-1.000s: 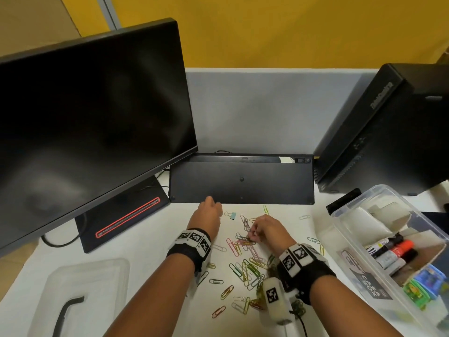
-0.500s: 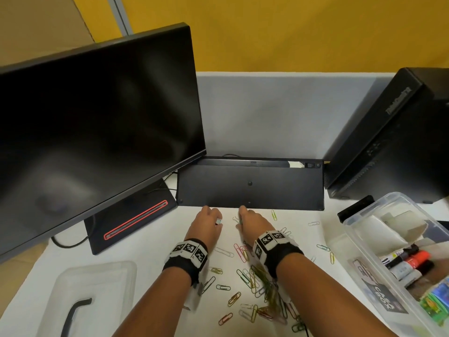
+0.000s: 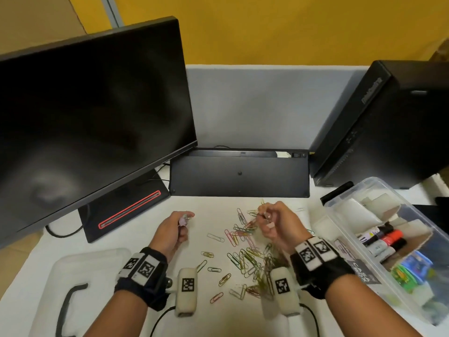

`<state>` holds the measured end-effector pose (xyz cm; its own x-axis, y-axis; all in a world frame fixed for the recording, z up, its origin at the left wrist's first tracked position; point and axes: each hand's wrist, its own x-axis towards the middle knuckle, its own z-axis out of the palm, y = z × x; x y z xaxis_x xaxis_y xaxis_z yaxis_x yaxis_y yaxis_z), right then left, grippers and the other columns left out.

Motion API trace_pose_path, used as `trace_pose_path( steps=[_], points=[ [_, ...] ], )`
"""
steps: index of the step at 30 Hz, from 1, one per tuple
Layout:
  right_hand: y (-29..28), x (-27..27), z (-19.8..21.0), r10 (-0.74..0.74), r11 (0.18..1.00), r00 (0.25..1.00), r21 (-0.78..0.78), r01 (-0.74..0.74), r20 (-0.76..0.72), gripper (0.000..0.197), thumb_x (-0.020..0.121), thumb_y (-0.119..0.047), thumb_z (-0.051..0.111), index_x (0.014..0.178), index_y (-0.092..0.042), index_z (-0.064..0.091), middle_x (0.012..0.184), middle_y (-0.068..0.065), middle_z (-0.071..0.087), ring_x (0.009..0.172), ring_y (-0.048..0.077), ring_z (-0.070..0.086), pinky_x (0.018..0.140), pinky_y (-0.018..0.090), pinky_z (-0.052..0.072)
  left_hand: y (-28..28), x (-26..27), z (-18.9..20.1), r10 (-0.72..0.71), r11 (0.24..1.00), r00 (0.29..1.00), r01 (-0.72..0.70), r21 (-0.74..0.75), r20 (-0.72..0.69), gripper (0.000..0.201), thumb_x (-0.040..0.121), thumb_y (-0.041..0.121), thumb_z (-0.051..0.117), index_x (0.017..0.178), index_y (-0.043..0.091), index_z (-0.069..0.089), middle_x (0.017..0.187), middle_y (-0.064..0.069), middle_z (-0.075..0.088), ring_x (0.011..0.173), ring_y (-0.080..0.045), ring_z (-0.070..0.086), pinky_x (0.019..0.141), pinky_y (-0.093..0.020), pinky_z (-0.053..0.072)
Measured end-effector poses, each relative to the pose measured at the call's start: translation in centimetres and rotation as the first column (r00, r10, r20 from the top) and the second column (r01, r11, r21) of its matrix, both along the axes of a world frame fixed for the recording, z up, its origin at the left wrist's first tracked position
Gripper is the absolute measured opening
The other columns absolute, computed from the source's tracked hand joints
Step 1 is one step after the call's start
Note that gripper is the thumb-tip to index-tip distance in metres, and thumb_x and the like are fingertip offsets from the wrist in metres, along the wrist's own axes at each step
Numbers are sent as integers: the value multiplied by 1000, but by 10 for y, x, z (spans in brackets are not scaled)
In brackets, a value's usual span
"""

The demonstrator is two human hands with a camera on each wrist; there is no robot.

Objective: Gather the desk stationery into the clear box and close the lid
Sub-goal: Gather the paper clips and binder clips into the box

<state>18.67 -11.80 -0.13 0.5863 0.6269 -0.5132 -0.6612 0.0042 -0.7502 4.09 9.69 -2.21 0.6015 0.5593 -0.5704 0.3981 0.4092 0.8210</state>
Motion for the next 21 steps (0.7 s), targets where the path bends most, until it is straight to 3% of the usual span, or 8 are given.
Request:
trace_pose_path(
  steps=[3,7,9,11,13,15,18,21],
  points=[
    [-41,12,30,-81,997,996,-16,81,41,19,90,-14,41,78,-8,55,65,6,52,47,12,36,38,19,25,-10,-10,10,-34,999,999,34,29,-7,32,94,25,40,93,8,67,57,0,35,54,-14,32,55,-28,28],
    [-96,41,79,-172,947,928,-205,249,332,24,89,-4,34,73,-8,51,62,8,44,46,11,33,43,21,23,-28,-17,18,-72,992,997,74,98,-21,34,96,26,38,91,8,67,58,0,34,54,-14,32,55,-28,28],
    [-122,69,88,-128,833,871,-426,353,474,29,89,0,34,65,-9,47,61,8,41,45,13,34,44,22,24,-38,-19,21,-80,990,996,83,113,-26,33,96,26,39,89,9,66,59,-1,34,55,-14,32,55,-28,29],
    [-146,97,84,74,717,790,-583,383,609,28,91,-2,40,68,-10,52,66,7,48,52,12,46,49,22,34,-50,-20,25,-98,986,994,103,133,-42,32,96,25,39,88,10,66,59,-1,34,55,-14,31,55,-27,30],
    [-161,116,74,357,517,766,-796,315,535,15,90,-6,49,91,-5,64,91,11,63,82,21,63,70,29,47,-63,-19,28,-117,980,991,125,155,-59,33,97,24,37,89,9,66,58,-1,33,54,-14,31,54,-26,32],
    [-168,126,61,615,288,666,-906,309,422,28,93,-8,48,118,-1,59,117,14,63,107,29,61,86,32,49,-74,-19,32,-133,973,989,144,182,-70,33,98,22,36,90,8,65,59,-2,32,54,-14,31,53,-23,34],
    [-162,134,56,558,319,733,-916,245,390,35,97,-13,43,126,2,55,126,19,59,117,32,56,92,33,47,-87,-19,36,-146,962,986,161,219,-84,35,99,21,34,90,8,65,60,-1,33,53,-14,32,53,-23,34],
    [-152,127,68,450,409,801,-889,208,395,37,94,-13,49,127,3,53,128,21,57,117,33,56,72,25,48,-97,-23,38,-159,957,982,179,229,-103,34,99,20,34,86,11,64,60,1,33,52,-13,30,50,-22,31]
  ],
)
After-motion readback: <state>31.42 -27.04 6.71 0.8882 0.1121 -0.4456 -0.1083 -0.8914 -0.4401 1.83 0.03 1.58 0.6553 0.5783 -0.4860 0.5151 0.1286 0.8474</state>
